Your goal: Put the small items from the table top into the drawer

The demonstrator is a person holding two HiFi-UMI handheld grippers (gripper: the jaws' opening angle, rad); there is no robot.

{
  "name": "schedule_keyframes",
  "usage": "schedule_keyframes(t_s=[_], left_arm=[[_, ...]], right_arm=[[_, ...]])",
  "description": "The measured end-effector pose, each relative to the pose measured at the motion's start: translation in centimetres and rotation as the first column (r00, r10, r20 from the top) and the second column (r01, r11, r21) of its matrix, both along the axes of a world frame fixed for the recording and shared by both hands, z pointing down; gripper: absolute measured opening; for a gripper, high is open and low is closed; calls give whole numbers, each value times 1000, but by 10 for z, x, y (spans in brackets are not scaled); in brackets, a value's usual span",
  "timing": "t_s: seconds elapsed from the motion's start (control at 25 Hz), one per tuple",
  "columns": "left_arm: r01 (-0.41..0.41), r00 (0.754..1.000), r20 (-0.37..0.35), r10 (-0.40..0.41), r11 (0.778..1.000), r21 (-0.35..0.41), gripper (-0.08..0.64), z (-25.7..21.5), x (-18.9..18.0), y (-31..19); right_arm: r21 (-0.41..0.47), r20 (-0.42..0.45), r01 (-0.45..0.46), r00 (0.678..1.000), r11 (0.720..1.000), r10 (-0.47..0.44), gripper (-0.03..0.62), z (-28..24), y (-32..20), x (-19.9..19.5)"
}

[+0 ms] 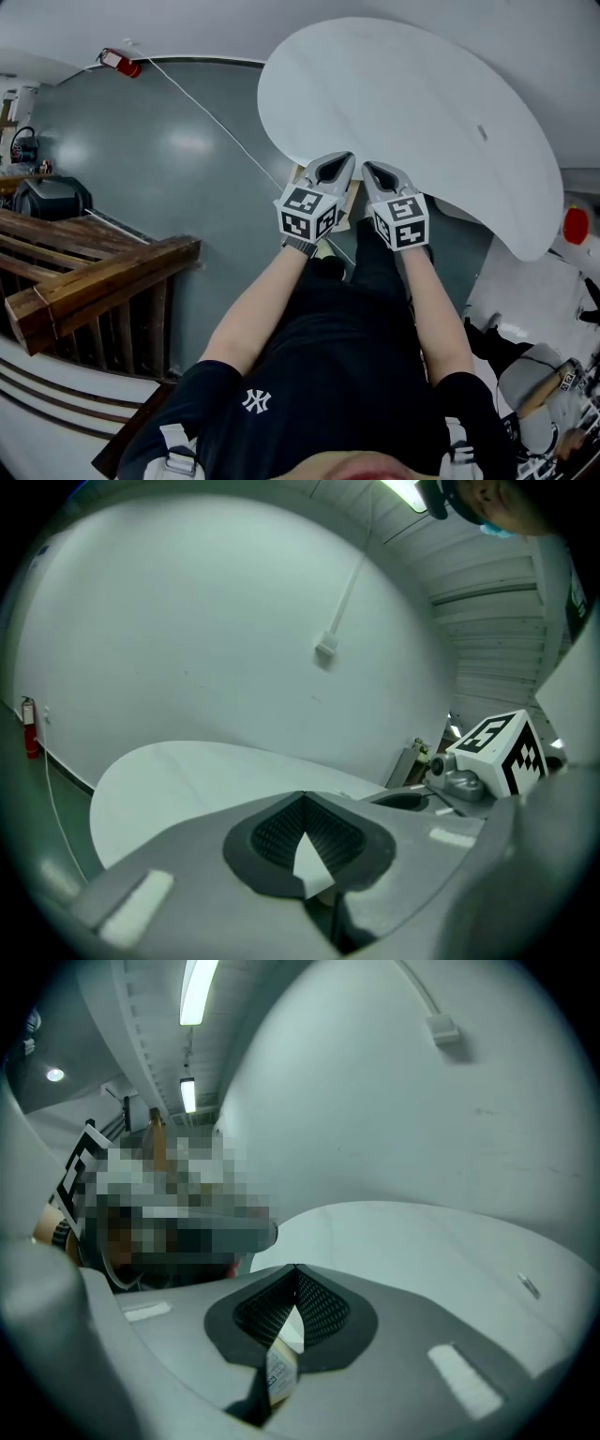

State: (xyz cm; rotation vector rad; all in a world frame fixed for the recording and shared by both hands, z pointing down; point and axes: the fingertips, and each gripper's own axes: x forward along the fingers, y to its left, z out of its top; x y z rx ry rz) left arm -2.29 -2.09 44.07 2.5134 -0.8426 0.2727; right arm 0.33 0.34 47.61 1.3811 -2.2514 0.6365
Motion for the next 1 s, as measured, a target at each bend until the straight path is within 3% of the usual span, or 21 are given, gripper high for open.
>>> schedule_keyframes(t_s=[0.44, 1.0], left_arm=[[-88, 996, -26, 89, 996, 10, 0, -20, 71, -7], [-199, 980, -36, 198, 980, -17, 0, -6, 186, -35]], right_arm=[[52, 3, -116, 993, 992, 116, 22, -28, -11, 70], [24, 0, -279, 960, 960, 279, 23, -12, -27, 203]])
